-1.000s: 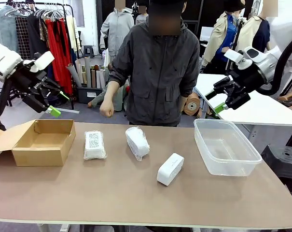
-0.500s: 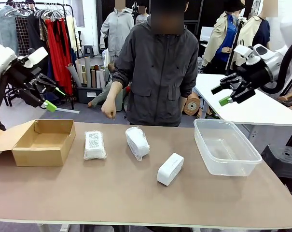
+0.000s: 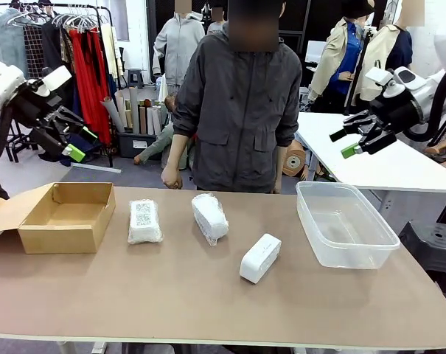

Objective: Separate and place wrapped and unwrapped clocks.
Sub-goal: Pick up the Digital clock indicated by the person.

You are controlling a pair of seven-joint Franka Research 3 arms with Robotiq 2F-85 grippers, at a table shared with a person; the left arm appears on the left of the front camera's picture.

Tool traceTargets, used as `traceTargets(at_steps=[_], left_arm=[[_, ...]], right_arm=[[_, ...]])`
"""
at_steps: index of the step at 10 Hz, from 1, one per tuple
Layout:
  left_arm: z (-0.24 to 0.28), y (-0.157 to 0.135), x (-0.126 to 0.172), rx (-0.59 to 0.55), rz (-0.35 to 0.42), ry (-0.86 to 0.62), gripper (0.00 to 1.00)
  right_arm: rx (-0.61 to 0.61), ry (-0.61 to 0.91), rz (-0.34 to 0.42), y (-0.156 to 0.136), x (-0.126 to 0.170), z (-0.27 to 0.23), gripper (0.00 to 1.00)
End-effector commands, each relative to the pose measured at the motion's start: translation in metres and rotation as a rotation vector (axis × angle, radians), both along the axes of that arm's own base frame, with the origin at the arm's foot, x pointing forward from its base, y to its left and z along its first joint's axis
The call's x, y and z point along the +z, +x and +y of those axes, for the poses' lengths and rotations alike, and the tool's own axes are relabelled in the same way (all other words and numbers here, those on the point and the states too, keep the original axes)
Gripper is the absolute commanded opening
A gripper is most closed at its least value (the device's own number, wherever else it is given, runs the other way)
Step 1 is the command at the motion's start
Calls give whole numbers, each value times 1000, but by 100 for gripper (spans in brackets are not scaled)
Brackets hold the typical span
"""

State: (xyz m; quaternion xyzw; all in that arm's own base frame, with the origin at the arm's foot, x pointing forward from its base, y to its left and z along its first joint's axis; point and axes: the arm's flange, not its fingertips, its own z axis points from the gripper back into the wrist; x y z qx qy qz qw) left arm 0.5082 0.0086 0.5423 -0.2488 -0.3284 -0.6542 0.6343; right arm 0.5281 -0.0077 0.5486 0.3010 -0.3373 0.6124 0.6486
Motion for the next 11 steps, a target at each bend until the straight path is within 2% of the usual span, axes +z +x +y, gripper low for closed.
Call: traceTargets(at_steps=[1, 11], left_arm=[[1, -4, -3, -4, 14, -8, 100], [1, -4, -3, -4, 14, -8, 100]], right_arm=[[4, 1, -3, -3, 1, 4, 100], [4, 1, -3, -3, 1, 4, 100]])
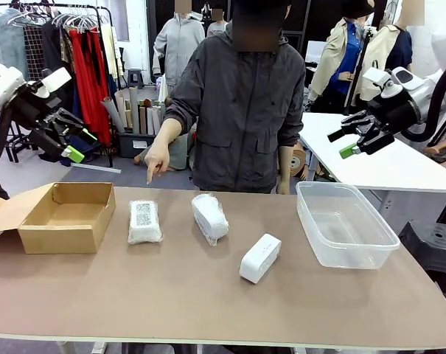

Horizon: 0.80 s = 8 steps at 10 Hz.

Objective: Separate and place wrapped and unwrapped clocks.
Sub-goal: Pick up the Digital clock indicated by the person.

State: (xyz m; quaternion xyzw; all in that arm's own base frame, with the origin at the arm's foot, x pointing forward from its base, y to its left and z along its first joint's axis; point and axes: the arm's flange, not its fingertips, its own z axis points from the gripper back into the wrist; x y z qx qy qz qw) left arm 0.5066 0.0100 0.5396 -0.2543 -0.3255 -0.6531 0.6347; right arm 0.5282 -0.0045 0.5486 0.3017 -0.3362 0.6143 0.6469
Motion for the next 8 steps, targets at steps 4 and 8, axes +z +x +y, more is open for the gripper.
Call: traceTargets(at_steps=[4, 8], left_arm=[[0, -2, 0, -1, 2, -4, 100], [0, -2, 0, -1, 2, -4, 100]], right_arm=[[-2, 2, -3, -3, 1, 0, 100], [-2, 2, -3, -3, 1, 0, 100]])
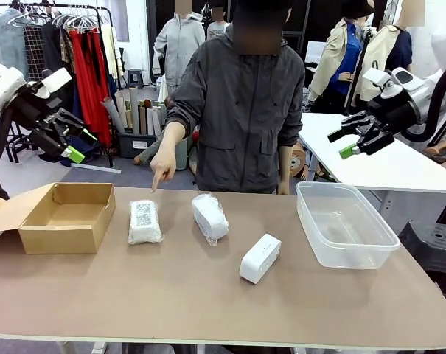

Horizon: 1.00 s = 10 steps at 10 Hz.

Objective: Separate and place wrapped and unwrapped clocks.
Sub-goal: Pick up the Digital clock indicated by the person.

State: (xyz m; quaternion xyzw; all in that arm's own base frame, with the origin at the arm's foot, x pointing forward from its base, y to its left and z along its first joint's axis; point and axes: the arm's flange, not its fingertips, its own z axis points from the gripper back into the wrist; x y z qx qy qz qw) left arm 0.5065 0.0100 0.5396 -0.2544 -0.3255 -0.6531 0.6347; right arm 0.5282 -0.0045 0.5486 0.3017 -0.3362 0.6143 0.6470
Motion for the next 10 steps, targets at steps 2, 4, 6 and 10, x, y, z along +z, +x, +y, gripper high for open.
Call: traceTargets(at_steps=[2, 4, 6, 10], left_arm=[[0, -2, 0, -1, 2, -4, 100], [0, -2, 0, -1, 2, -4, 100], [0, -2, 0, -1, 2, -4, 100], [0, -2, 0, -1, 2, -4, 100]], right_arm=[[-1, 2, -3, -3, 1, 0, 100], [-1, 2, -3, -3, 1, 0, 100], [-1, 2, -3, -3, 1, 0, 100], [-1, 2, -3, -3, 1, 0, 100]])
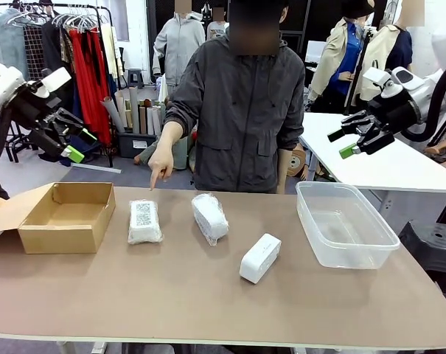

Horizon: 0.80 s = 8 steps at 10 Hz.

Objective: Separate and place wrapped and unwrapped clocks.
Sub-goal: Pick up the Digital clock indicated by the person.

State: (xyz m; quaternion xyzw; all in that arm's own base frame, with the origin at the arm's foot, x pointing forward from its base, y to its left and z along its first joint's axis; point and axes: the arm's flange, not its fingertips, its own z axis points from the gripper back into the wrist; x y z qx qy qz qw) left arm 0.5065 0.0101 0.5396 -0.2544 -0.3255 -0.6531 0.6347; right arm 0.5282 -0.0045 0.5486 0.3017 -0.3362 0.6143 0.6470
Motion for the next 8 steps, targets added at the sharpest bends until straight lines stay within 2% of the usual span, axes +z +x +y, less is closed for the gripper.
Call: traceTargets(at_steps=[1, 8], left_arm=[[0, -2, 0, -1, 2, -4, 100], [0, -2, 0, -1, 2, -4, 100]], right_arm=[[-1, 2, -3, -3, 1, 0, 100], [-1, 2, -3, -3, 1, 0, 100]])
